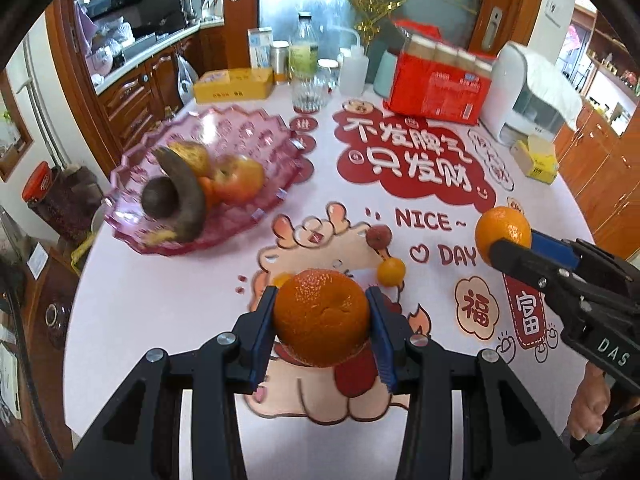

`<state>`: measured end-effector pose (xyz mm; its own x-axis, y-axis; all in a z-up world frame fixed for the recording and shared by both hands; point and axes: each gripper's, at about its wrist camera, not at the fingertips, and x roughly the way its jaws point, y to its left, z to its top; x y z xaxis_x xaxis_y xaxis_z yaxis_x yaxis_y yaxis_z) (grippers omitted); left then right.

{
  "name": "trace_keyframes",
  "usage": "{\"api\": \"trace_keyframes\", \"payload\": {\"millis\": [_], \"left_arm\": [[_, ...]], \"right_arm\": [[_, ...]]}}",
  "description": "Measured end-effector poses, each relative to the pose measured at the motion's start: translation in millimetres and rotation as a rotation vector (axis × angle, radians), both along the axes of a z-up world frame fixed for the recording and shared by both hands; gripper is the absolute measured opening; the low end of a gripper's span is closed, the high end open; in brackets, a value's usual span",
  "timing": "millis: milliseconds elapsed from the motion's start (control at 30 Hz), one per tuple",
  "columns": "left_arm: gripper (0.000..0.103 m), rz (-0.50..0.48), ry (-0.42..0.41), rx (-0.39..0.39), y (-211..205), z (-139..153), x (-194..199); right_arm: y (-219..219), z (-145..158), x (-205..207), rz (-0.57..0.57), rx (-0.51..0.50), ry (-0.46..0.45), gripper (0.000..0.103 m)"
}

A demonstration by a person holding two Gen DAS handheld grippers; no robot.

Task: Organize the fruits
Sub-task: 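Lift both oranges and carry them over the pink bowl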

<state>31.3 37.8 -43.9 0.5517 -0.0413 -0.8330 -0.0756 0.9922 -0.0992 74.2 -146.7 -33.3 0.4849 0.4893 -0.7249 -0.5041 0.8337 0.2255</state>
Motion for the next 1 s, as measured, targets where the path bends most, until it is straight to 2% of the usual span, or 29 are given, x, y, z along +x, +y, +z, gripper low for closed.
{"api": "trace_keyframes", "payload": {"millis": [367,733,900,1000], "left_arm": [[0.042,-0.069,-0.085,-0.003,81.0,48.9,3.0],[0.042,-0.070,-0.172,0.038,175.4,94.8,47.2],[0.042,-0.083,-0.180,0.025,198.1,98.4,70.6],[0.042,-0.101,-0.160,0.017,203.6,88.3,85.3]], "right_arm": [[74.4,39.2,-24.3,-0.079,-0.005,-0.075,0.036],[155.7,68.9,-20.0,-0.167,-0.012,-0.168,0.036],[185.1,67.9,-0.1,-0.177,-0.031,-0.150,0.037],[201.7,59.3,16.4,-0.183,-0.055,-0.123,0.037]]}}
